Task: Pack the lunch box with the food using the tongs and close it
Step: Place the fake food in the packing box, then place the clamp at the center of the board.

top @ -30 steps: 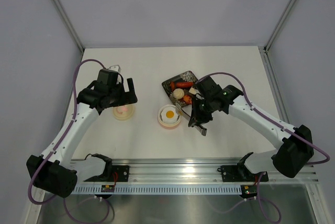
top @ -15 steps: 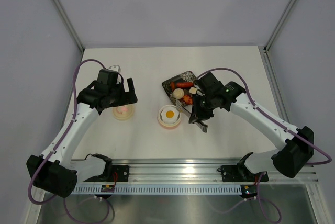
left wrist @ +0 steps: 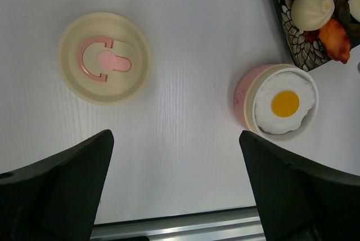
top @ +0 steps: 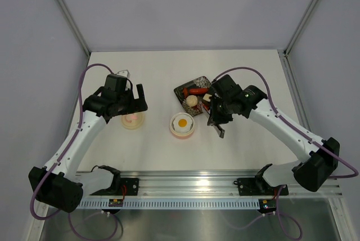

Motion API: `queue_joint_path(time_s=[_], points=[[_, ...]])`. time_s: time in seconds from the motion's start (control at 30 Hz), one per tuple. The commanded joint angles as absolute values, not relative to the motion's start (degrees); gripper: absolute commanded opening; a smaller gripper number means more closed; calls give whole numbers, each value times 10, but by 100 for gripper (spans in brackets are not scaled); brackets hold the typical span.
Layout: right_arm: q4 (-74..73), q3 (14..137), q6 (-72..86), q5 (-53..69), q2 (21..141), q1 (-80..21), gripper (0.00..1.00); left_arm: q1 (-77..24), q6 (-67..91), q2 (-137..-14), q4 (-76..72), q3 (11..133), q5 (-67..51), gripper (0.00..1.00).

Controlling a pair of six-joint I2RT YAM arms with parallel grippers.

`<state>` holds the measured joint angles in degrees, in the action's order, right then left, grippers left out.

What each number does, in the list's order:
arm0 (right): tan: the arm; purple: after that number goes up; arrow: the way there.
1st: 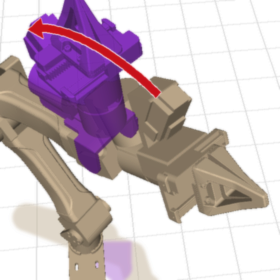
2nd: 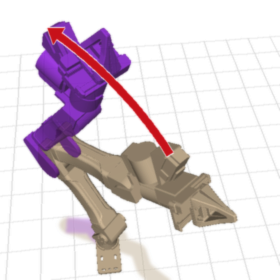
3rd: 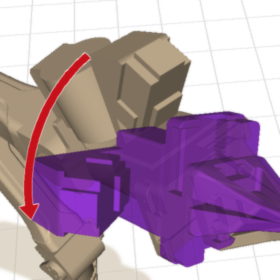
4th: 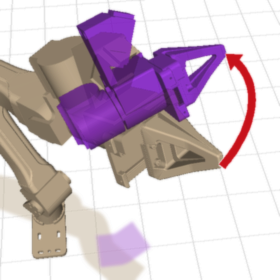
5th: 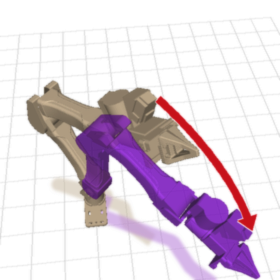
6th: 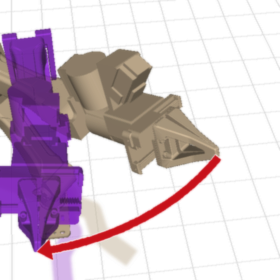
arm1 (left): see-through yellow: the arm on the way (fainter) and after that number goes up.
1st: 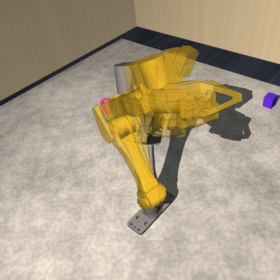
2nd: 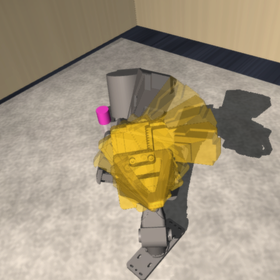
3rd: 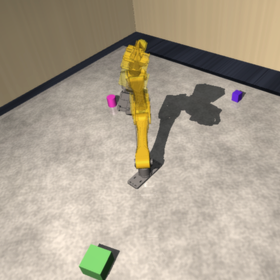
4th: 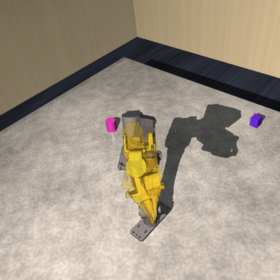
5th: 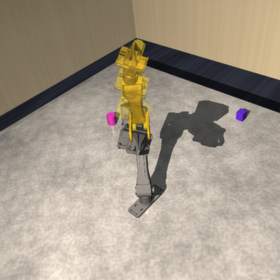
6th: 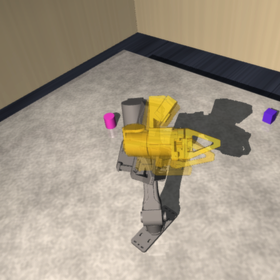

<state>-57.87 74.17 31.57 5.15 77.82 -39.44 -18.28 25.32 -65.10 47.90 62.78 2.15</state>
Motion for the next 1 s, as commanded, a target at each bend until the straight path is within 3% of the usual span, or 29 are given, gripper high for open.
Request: queue_joint_path(time_s=[0.0,0.43,0.77,0.8,0.87,0.93,0.97], points=[[-596,773,333,-60,753,-397,0,-185,243,-650,461,630,28,99],[-515,686,327,-308,775,-217,0,-185,238,-639,466,623,31,99],[-269,596,288,-273,864,-111,2,-184,239,-616,474,625,36,99],[-259,592,291,-268,873,-106,5,-184,238,-619,477,626,36,99],[-239,587,291,-261,907,-95,23,-184,236,-620,481,627,39,99],[-246,594,296,-258,935,-91,51,-184,235,-621,483,625,40,99],[-255,602,298,-258,940,-91,72,-184,235,-621,483,625,43,99]])
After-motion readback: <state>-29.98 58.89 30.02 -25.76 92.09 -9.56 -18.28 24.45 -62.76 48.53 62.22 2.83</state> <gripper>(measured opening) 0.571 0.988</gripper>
